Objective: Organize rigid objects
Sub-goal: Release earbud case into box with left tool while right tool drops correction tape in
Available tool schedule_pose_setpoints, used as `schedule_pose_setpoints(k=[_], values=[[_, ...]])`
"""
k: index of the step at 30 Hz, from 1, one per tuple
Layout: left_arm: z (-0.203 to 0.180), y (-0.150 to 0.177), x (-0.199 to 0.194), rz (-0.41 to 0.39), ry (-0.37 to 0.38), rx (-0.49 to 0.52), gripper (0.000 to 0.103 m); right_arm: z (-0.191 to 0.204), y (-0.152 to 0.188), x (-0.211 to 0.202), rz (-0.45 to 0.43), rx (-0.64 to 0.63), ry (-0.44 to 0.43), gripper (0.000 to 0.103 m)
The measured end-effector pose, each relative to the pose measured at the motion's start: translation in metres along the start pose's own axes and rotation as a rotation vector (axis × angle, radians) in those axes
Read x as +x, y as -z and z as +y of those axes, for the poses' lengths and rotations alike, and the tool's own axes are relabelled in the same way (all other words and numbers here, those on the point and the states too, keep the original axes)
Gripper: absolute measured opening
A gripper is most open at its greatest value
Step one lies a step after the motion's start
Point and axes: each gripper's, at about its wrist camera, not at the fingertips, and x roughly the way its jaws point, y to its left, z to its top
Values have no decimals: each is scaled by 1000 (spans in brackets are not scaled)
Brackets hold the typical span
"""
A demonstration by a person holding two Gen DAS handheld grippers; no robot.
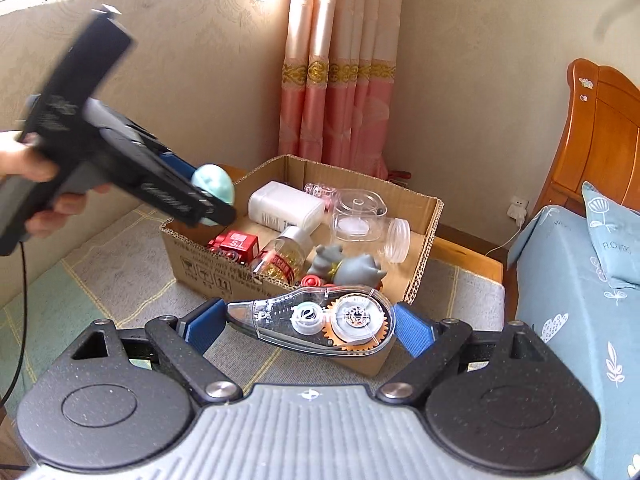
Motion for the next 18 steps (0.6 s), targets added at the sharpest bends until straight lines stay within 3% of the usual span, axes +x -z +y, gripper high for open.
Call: schedule_pose_setpoints(k=[11,14,18], values=[[5,-10,36,24,-25,-38,63,-1,-3,5,12,-15,11,93],[7,-11,30,3,-32,-47,69,-2,-4,6,11,-13,11,93],[4,-9,15,-29,-50,-49,89,-4,-4,7,11,-15,11,93]])
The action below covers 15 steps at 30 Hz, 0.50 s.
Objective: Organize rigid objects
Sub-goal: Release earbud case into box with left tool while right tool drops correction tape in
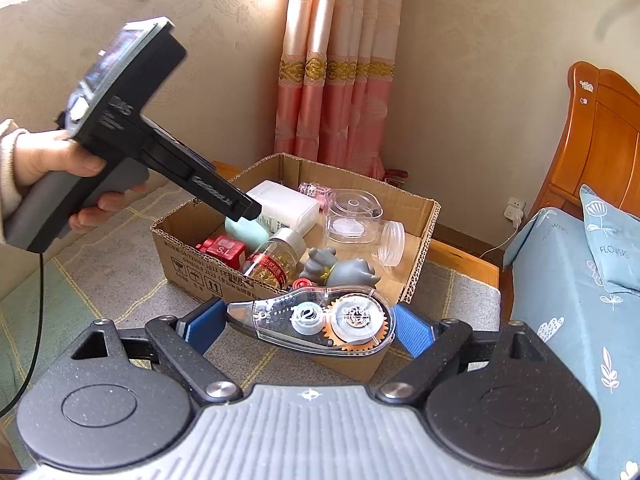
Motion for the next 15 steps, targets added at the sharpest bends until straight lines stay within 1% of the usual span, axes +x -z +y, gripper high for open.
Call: schedule_pose_setpoints(k=[3,6,10,12,15], values=[[-4,4,-16,-30,-10,11,95,-1,-1,-1,-2,5,-1,93],[-5,10,-33,-49,-8,-9,95,-2,-3,-1,-3,9,-1,93],[-8,22,-58,-90,-27,-33,96,-6,-9,1,0,20,-7,93],[-10,30,-69,-116,-47,-54,102,-9,-12,3,9,31,-11,93],[-11,43,-81,-148,-75,-88,102,-15,-20,9,28,51,-13,93]])
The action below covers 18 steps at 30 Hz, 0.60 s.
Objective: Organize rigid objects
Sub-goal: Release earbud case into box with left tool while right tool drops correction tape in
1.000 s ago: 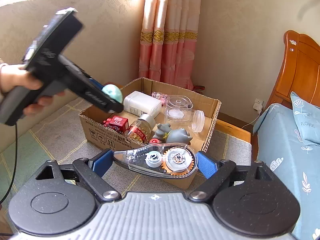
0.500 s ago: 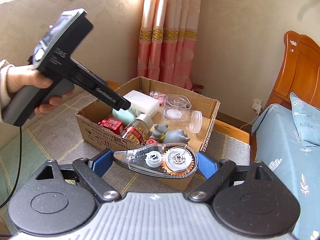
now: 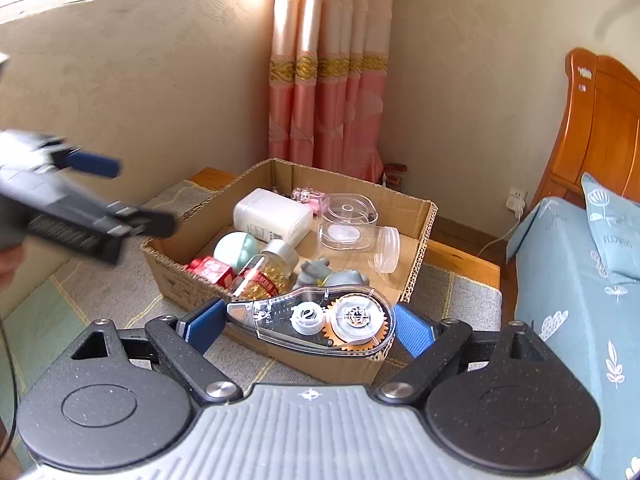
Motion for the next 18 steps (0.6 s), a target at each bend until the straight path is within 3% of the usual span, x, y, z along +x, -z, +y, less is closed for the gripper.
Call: schedule_pose_setpoints(k=[7,18], values=[[7,24,-16,-3,-14,-93,102,-14,-26,22,34,55,39,93],[11,41,-30,-11,-102,-117,102,-22,-64,72,103,65,81,93]])
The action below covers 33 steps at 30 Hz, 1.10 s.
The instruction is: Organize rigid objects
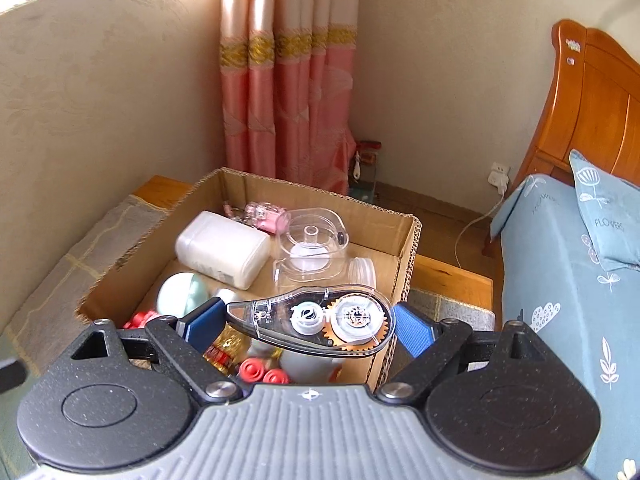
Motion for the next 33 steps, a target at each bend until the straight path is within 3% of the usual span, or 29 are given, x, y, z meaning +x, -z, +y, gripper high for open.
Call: schedule_pose_setpoints(k=[5,11,16,21,27,33], values=[[2,4,-2,4,1,-9,102,-10,-17,27,64,61,20,93],[6,6,-4,2,2,-13,102,-15,-16,33,83,90,25,103],[10,3,-1,18,1,-35,102,-9,-1,10,98,112,27,103],[10,-4,4,77,-32,-49,102,19,26,-29,122,86,146,103],[1,-12,-3,109,-30,-27,102,52,65,-71,84,97,187,103],[-8,-13,-9,129,-17,-27,102,57,82,-97,35,189,179,103]])
